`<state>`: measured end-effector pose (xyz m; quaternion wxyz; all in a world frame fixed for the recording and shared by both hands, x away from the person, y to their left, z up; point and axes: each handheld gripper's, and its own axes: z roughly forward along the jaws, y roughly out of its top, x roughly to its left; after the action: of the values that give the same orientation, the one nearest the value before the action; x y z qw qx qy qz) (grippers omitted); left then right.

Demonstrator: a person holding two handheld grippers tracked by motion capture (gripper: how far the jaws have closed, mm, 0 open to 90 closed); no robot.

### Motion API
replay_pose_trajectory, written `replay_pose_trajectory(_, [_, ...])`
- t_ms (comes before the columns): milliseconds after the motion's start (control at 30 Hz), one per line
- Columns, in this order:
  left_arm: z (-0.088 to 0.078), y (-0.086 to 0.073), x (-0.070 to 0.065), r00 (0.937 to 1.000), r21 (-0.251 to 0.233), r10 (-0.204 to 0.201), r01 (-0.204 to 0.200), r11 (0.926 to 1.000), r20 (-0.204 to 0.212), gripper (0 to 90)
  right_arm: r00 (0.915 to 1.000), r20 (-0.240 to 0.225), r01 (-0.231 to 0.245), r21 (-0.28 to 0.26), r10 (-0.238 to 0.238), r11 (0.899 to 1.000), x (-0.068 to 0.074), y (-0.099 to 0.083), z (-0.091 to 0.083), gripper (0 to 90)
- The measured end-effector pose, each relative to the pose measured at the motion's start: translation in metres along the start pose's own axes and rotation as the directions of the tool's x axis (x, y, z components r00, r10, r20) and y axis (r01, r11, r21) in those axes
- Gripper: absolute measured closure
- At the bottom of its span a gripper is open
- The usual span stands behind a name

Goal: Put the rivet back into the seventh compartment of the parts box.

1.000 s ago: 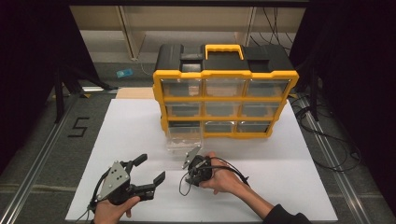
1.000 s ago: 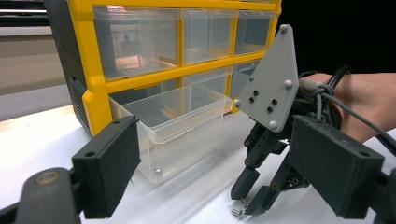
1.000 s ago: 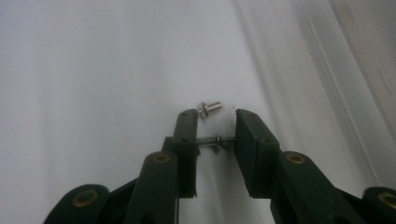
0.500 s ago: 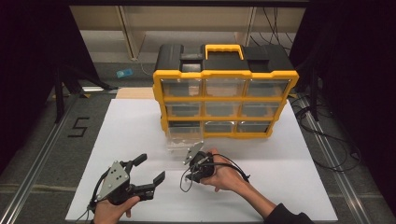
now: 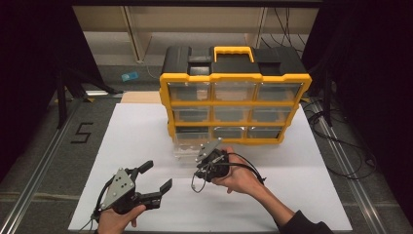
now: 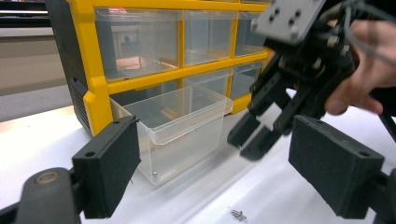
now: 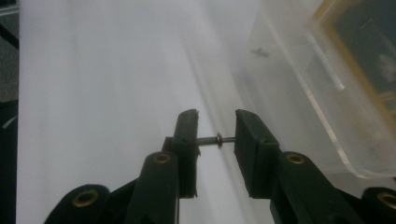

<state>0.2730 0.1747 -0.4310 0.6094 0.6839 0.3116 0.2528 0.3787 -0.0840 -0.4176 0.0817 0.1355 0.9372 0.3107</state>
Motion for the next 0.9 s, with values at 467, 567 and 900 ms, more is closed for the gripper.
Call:
replay_pose_trajectory(467, [0.000,0.000,0.000,1.0000,0.001,-0.003,0.003,1.0000,0.000,16.2,0.9988,0.046,-0.013,-0.098,0.018,0.995,-0.010,0.013,-0.031,70.6])
replay_pose_trajectory(567, [0.000,0.000,-0.001,1.0000,0.005,-0.005,0.005,1.0000,-0.002,16.2,0.9986,0.049,-0.016,-0.115,0.022,0.993,-0.013,0.015,-0.035,70.6])
replay_pose_trajectory(900, [0.000,0.000,0.000,1.0000,0.003,-0.003,0.003,1.0000,0.000,16.2,0.9953,0.085,-0.030,-0.171,0.045,0.985,-0.024,0.020,-0.045,70.6])
